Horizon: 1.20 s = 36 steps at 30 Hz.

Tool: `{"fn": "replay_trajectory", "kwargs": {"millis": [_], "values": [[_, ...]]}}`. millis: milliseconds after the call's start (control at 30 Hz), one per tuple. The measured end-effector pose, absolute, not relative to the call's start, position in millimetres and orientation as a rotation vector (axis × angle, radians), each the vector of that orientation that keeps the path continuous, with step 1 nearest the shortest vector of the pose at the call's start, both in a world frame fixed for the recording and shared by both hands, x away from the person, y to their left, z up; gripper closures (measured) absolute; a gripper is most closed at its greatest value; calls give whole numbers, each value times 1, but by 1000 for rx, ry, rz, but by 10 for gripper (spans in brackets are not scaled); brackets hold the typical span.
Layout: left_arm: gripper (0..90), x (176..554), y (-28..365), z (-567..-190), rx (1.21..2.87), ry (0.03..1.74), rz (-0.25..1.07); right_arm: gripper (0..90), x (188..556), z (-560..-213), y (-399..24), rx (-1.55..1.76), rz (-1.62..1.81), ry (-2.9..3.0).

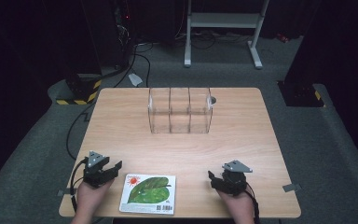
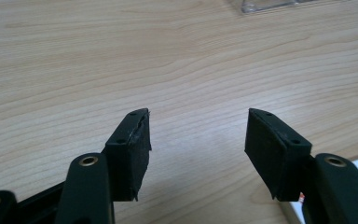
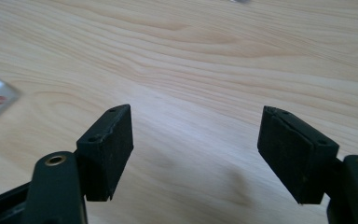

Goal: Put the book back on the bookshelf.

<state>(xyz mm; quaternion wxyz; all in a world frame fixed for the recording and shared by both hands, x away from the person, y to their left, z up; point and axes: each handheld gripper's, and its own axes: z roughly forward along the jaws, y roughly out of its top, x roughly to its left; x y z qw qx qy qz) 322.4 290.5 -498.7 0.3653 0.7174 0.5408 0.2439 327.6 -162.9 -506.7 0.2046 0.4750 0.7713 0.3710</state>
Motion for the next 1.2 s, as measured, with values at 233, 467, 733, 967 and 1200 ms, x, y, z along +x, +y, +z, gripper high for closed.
{"fn": "replay_trajectory", "kwargs": {"millis": [233, 467, 733, 967, 1200], "values": [[386, 313, 278, -487, 1851, 1336, 667, 291, 314, -501, -129, 1241, 1100, 2229], [345, 302, 267, -473, 1891, 1306, 643, 288, 303, -495, -103, 1188, 1155, 2277], [329, 277, 270, -496, 1862, 1350, 524, 288, 291, -493, -82, 1144, 1224, 2331], [326, 267, 262, -501, 1915, 1307, 464, 296, 283, -500, -65, 1107, 1232, 2389], [308, 255, 256, -513, 1922, 1333, 372, 307, 277, -508, -53, 1149, 1245, 2444]]}}
